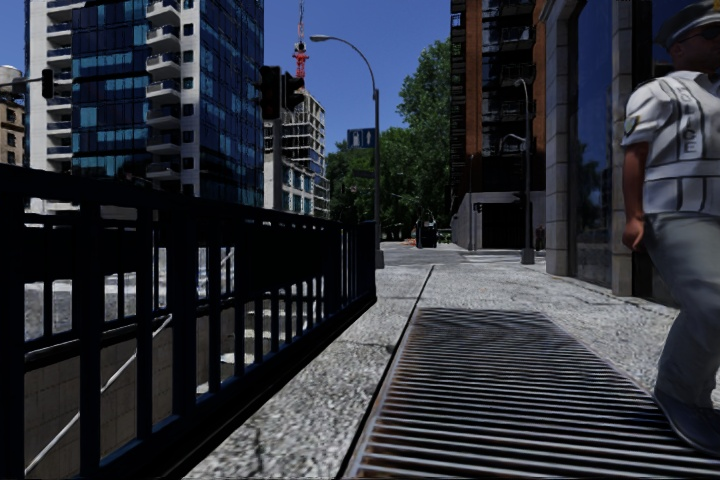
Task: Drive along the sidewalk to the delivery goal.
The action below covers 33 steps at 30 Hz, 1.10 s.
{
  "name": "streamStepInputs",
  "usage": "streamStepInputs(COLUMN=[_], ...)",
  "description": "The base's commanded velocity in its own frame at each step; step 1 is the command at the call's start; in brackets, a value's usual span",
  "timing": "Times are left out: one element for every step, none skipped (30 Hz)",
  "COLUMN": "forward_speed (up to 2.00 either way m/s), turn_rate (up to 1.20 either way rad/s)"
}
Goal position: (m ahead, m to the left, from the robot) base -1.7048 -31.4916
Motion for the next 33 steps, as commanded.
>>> streamStepInputs(forward_speed=[1.36, 1.29, 1.25, 1.25, 1.22, 1.18, 1.16, 1.16, 1.16, 1.16, 1.16, 1.16, 1.16, 1.16, 1.16, 1.16, 1.16, 1.16, 1.16, 1.16, 1.19, 1.22, 1.25, 1.25, 1.28, 1.31, 1.31, 1.34, 1.38, 1.41, 1.41, 1.42, 1.42], turn_rate=[0.0, -0.05, -0.19, -0.19, -0.36, -0.41, -0.43, -0.43, -0.45, -0.49, -0.51, -0.51, -0.51, -0.51, -0.51, -0.51, -0.51, -0.49, -0.33, -0.33, -0.14, -0.09, -0.07, -0.07, -0.07, -0.07, -0.07, -0.07, -0.07, -0.07, -0.07, -0.07, -0.08])
